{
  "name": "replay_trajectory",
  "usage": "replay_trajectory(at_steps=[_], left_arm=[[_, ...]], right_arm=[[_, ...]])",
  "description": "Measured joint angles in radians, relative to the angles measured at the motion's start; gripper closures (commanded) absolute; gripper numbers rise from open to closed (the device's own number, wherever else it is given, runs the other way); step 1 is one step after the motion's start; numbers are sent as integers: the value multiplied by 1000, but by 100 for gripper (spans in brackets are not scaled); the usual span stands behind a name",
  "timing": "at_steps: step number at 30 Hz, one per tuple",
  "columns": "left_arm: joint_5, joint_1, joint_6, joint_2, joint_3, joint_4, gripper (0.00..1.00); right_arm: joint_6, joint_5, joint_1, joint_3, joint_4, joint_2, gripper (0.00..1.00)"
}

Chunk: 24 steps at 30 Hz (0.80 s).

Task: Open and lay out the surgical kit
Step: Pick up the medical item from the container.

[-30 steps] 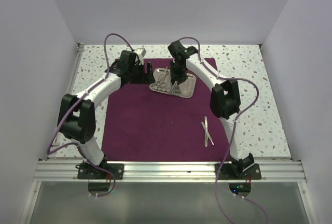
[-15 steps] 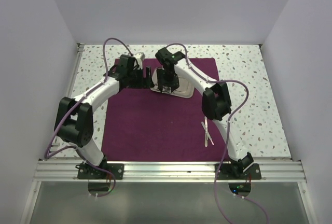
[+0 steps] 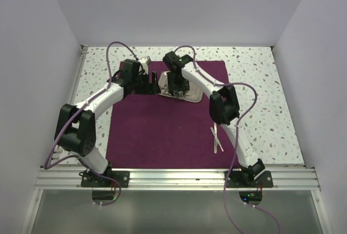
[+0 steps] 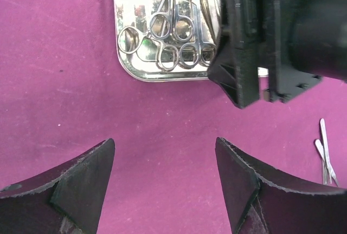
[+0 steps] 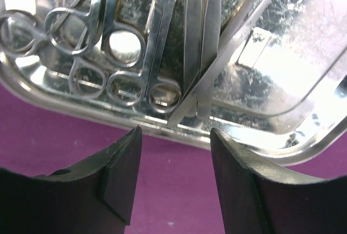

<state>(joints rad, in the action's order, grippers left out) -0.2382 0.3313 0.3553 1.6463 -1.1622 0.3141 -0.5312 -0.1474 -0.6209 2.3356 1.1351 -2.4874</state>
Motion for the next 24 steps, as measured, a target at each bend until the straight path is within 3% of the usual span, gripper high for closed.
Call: replay_trajectory(at_steps=[6,13,17,20,22,24], left_arm=[[-11,-2,0,-16,24,-10,22],[-17,-5,0,-22,48,-17,22],[-19,-9,0,-22,50,-22,22],[-20,-17,0,-22,50,-23,22],[-21,-22,0,-22,50,-28,22],[-20,-25,0,-22,50,-32,22]], right_arm=[[-15,-23,0,27,-2,-51,51],[-20,-57,0,61,6,-72,72],[-20,-72,0,67,10,-76,75],[-18,-77,0,67,13,-77,84],[-14,-84,0,61,16,-77,100],[-16,-96,0,44,16,-66,100]])
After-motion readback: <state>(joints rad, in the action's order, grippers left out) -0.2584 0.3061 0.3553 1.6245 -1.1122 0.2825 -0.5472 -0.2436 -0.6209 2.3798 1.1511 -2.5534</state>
